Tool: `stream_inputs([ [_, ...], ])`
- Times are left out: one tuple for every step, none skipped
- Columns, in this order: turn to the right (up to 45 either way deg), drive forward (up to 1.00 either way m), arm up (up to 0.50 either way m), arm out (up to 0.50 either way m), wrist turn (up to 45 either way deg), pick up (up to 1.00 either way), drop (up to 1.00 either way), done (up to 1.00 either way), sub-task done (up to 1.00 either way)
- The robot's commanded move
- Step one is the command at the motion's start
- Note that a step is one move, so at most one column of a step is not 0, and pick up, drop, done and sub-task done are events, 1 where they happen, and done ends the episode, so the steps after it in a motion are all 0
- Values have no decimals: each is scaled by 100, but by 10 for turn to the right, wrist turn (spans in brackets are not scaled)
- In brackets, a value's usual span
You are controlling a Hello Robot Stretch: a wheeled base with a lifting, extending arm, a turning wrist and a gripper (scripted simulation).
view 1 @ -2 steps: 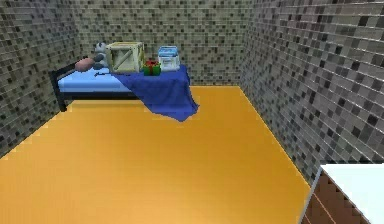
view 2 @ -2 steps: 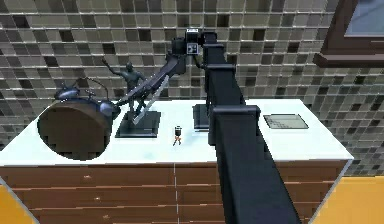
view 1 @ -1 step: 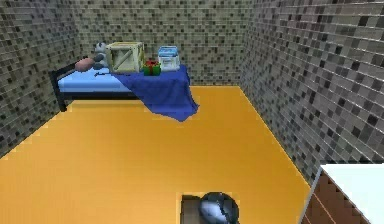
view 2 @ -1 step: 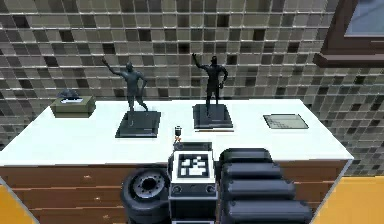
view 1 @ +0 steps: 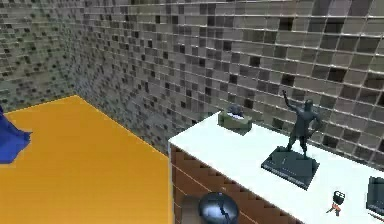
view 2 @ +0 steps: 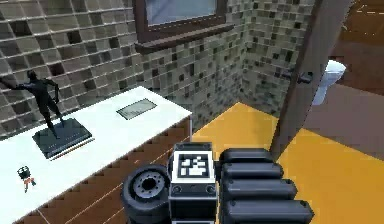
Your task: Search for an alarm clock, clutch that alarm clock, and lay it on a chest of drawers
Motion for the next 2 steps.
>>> stream_inputs([
  [450, 0, 0, 0, 0, 0, 0, 0, 0],
  [450, 0, 0, 0, 0, 0, 0, 0, 0],
])
